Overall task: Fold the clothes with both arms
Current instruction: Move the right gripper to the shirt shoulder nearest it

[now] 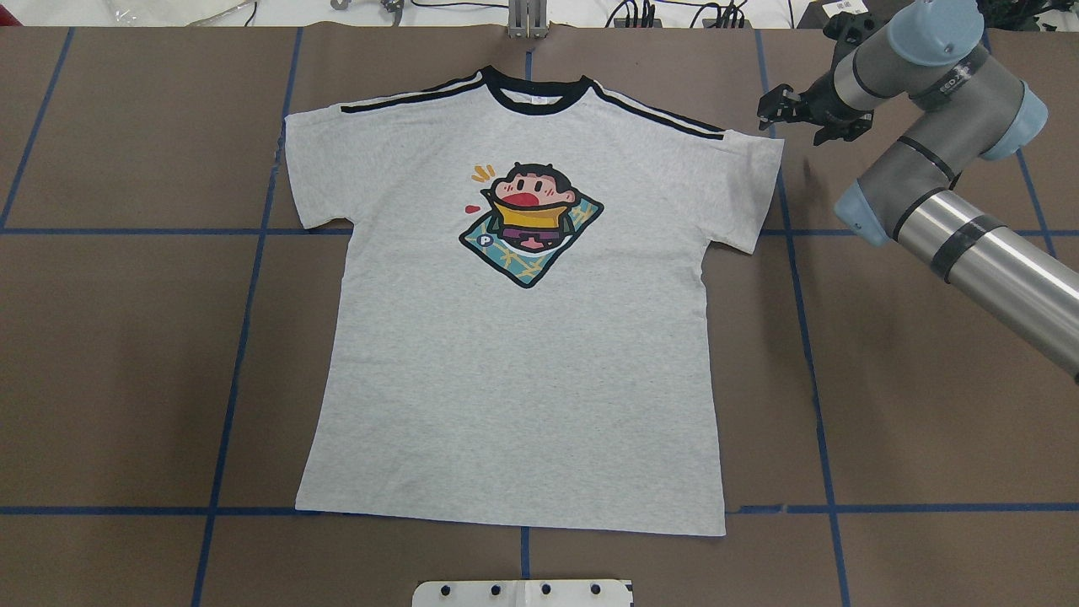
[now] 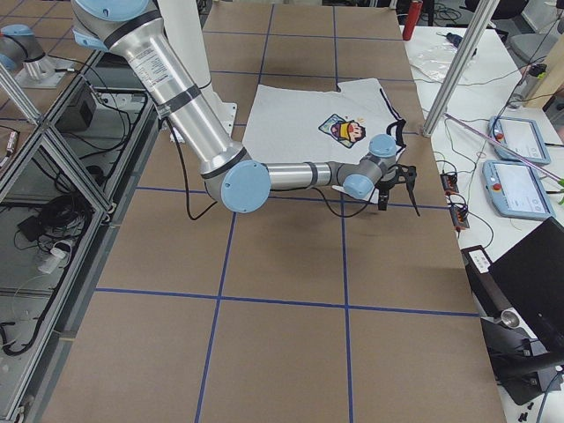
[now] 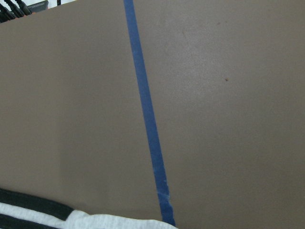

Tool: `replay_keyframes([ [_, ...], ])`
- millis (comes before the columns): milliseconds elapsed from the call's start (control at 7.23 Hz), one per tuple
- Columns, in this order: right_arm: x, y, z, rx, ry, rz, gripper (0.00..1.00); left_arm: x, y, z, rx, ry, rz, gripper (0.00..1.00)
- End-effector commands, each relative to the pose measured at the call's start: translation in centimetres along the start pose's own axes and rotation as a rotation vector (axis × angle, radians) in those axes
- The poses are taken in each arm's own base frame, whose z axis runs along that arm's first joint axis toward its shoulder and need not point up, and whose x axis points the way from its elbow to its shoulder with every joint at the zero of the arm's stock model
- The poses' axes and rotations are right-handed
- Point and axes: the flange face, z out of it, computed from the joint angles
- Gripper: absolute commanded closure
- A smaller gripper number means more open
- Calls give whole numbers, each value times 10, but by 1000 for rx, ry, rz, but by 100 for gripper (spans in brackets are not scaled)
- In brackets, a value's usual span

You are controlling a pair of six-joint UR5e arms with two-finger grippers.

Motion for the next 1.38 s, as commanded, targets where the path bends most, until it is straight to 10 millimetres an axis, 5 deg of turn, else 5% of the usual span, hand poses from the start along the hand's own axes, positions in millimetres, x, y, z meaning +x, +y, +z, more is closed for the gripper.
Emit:
replay_keyframes([
  [0,-10,5,9,19,9,20,18,1,-1,0,1,0,2,0],
  [138,-10,5,9,18,10,34,45,0,0,0,0,0,1,0],
  [415,-8,10,15,10,19,34,60,-1,-1,1,-2,0,0,0],
  [692,-5,10,18,5,26,40,100,-1,-1,1,-1,0,1,0],
  [830,-11,9,15,8,17,40,100,0,-1,1,0,0,1,0],
  [969,-36,5,1,19,-14,72,100,2,-3,-2,3,4,0,0],
  [1107,-85,4,-21,17,-51,129,100,3,-4,-3,7,6,4,0],
  [1245,-137,28,-35,-7,-73,171,100,6,-4,-4,9,9,9,0],
])
